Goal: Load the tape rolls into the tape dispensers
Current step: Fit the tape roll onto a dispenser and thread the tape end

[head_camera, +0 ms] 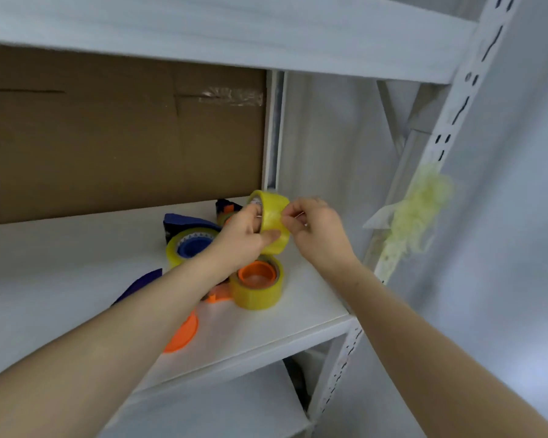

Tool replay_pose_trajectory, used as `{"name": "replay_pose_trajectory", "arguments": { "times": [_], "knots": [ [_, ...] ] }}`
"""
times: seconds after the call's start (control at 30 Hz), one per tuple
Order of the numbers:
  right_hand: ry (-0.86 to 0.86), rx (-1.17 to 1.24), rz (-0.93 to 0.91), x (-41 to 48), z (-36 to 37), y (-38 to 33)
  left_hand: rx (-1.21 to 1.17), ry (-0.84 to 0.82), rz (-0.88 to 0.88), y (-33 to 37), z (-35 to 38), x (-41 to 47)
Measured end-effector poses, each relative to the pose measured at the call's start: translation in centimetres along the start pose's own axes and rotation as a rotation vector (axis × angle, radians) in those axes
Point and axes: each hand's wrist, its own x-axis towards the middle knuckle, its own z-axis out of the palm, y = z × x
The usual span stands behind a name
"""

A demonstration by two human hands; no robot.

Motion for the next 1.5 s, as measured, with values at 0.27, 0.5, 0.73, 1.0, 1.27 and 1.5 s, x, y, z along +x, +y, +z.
{"name": "replay_pose_trajectory", "arguments": {
  "times": [0.27, 0.5, 0.73, 1.0, 1.27, 1.5],
  "knots": [
    [-0.111, 0.463, -0.037, 1.1, 0.3, 0.3, 0.133, 0.284, -0.097, -2.3, -1.0, -1.5],
    [-0.237, 0.273, -0.018, 1.7, 1.2, -0.4, 0.079, 0.229, -0.008, -1.3, -1.3, -1.9],
    [-0.163, 0.198, -0.069, 1.9, 2.0, -2.1, 0.11, 0.207, -0.001, -1.5, -2.8, -2.0],
    [-0.197, 0.506, 0.22, 1.9, 3.4, -2.1, 0.1, 0.171, -0.007, -1.3, -3.5, -3.1],
    [-0.038, 0.553, 0.318, 2.4, 3.1, 0.7, 0.194, 0.515, -0.098, 0.6, -8.6, -4.2],
    [-0.125, 0.461, 0.176, 1.2, 3.1, 0.2, 0.876, 0.088, -0.419, -3.7, -8.8, -8.1]
  ]
}}
